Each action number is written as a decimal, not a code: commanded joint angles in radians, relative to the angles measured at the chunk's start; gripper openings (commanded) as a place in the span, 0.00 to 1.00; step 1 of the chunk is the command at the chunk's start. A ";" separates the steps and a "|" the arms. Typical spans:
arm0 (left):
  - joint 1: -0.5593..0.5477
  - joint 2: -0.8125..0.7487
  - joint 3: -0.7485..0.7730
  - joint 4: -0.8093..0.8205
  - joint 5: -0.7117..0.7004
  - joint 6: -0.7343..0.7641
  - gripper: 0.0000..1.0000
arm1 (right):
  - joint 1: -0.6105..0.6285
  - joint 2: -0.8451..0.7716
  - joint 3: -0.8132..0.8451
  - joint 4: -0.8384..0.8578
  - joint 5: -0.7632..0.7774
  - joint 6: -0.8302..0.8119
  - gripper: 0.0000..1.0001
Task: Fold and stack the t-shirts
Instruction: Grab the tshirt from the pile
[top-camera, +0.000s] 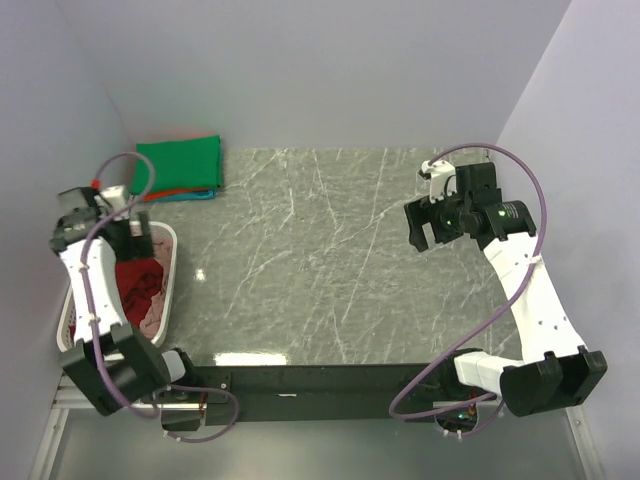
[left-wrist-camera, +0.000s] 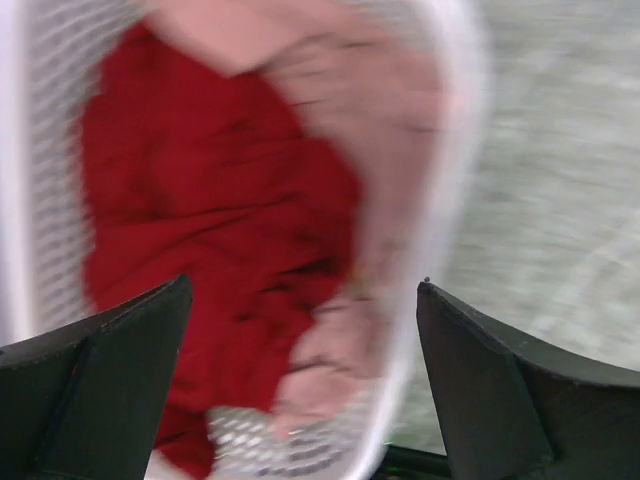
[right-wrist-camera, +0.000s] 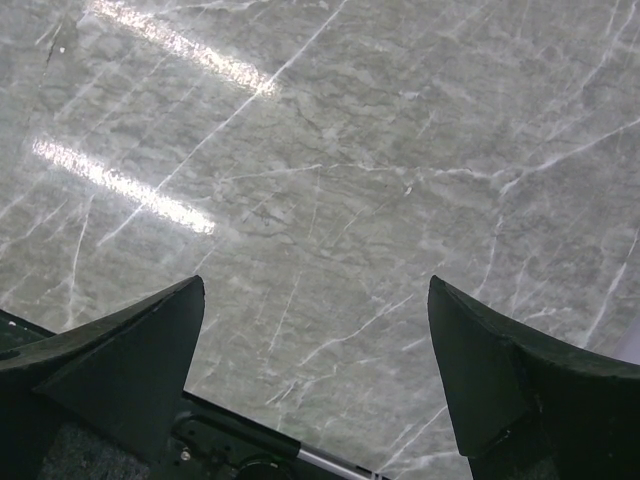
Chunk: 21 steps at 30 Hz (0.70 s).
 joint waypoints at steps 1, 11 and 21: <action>0.134 0.099 0.063 -0.032 -0.001 0.166 1.00 | -0.006 0.009 0.050 -0.002 -0.012 -0.015 0.99; 0.257 0.257 -0.035 0.085 -0.036 0.266 0.99 | -0.005 -0.003 0.018 0.002 -0.014 -0.022 0.99; 0.291 0.384 -0.009 0.134 -0.030 0.303 0.88 | -0.005 -0.029 -0.017 -0.002 -0.004 -0.027 0.99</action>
